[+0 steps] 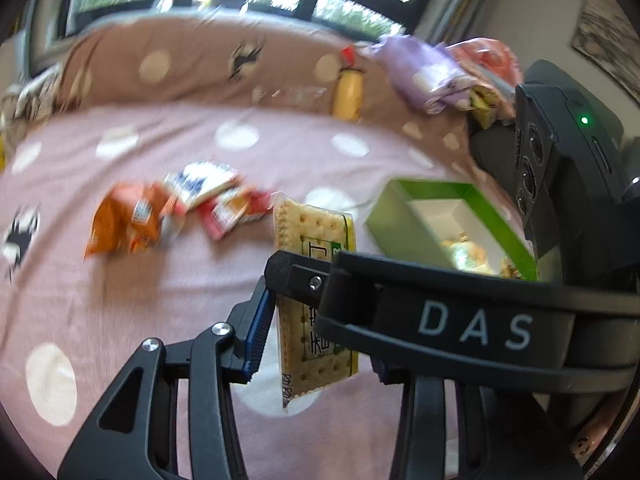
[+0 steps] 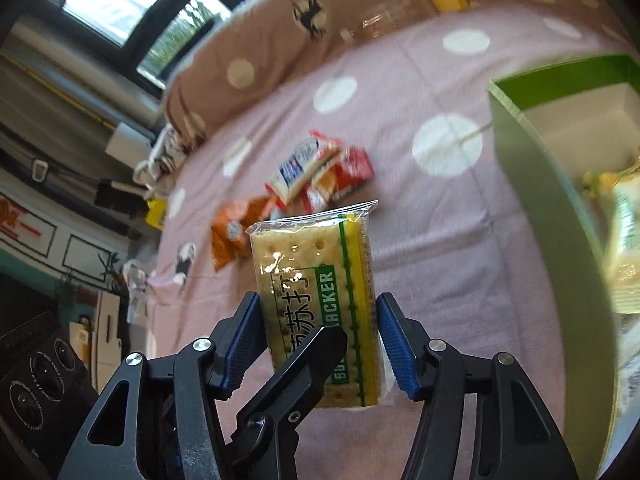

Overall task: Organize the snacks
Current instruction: 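Carry the cracker packet with the right gripper over the green box, then lower the cracker packet into the box and open the right gripper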

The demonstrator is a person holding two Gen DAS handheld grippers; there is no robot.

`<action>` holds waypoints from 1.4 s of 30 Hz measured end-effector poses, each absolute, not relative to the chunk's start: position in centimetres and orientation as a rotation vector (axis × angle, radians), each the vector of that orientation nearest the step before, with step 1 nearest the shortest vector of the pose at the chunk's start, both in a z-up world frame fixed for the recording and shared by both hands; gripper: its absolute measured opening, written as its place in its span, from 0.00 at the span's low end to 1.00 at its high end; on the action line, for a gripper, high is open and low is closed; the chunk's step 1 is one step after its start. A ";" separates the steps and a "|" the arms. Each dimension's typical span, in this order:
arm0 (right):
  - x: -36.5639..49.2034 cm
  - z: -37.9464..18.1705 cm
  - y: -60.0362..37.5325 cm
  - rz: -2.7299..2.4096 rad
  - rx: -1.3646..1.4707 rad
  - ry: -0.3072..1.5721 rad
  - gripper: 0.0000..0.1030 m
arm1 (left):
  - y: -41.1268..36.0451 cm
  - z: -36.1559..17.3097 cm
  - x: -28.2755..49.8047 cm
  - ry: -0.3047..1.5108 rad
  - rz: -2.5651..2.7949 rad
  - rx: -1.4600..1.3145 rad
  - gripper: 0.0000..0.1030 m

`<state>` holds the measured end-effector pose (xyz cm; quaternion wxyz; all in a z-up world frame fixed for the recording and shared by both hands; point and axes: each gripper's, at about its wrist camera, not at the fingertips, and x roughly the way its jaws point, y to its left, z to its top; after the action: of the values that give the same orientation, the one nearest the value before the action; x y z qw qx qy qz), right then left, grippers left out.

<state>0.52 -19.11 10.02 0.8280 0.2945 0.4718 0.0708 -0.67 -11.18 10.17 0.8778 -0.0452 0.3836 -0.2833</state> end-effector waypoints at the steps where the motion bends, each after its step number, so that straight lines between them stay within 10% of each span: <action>1: 0.2 10.5 -19.6 0.145 0.628 0.982 0.60 | -11.7 10.6 -0.8 0.786 -0.603 -0.084 0.39; 27: -9.1 14.4 -33.4 -0.068 0.898 0.598 0.60 | -25.5 14.0 -3.6 0.705 -1.033 0.075 0.27; 42: -10.2 11.2 -37.1 -0.333 0.994 0.702 0.60 | -28.8 11.1 -2.7 0.853 -1.064 0.067 0.32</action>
<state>-10.18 -37.05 11.16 0.8075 0.4646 0.3283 -0.1558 -2.73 -28.80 11.10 0.7759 0.0308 0.3941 -0.4917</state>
